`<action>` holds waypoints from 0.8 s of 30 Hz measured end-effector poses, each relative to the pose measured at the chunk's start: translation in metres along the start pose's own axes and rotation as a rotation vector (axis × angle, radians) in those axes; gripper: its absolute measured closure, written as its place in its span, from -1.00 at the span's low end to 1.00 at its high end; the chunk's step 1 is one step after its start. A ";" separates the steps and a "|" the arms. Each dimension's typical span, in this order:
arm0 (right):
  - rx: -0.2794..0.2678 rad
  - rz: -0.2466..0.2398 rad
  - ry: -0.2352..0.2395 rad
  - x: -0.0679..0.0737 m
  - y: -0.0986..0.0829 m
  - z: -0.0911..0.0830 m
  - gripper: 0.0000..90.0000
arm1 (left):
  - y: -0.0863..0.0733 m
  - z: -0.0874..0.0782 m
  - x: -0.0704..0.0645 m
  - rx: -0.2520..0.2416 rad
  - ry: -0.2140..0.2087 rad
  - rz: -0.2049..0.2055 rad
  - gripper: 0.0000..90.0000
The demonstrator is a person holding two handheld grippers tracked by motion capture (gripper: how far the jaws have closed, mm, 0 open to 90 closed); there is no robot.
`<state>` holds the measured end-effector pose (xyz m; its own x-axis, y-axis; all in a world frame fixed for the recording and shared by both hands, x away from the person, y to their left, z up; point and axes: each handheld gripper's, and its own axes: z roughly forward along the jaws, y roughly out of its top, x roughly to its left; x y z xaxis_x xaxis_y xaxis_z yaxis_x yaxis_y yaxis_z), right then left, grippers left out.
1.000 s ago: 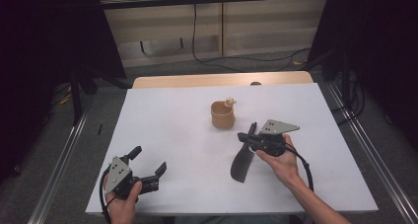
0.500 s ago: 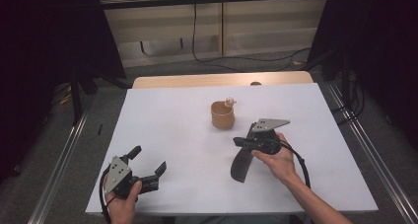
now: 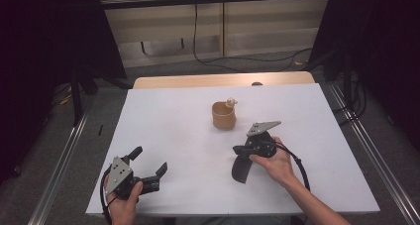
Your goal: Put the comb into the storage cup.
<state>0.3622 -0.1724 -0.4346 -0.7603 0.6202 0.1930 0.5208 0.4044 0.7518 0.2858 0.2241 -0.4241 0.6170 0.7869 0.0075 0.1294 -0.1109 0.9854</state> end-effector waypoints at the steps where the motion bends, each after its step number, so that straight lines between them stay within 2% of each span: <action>1: 0.020 -0.008 0.008 0.003 0.002 0.001 1.00 | 0.000 0.000 0.000 0.000 -0.003 0.003 -0.94; 3: 0.028 -0.008 0.015 0.004 0.003 0.002 1.00 | 0.000 0.001 0.000 0.002 -0.005 0.002 -0.94; 4: 0.060 -0.016 0.024 0.009 0.005 0.005 1.00 | 0.000 0.000 0.000 0.002 -0.005 0.003 -0.94; 10: 0.110 -0.037 0.044 0.018 0.005 0.011 1.00 | 0.000 0.001 0.001 0.005 -0.002 0.009 -0.94; 24: 0.168 -0.054 0.057 0.024 0.005 0.017 1.00 | 0.000 0.001 0.000 0.007 0.000 0.004 -0.94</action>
<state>0.3532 -0.1438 -0.4374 -0.8074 0.5571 0.1944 0.5324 0.5458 0.6470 0.2867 0.2233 -0.4248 0.6179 0.7862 0.0113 0.1322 -0.1180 0.9842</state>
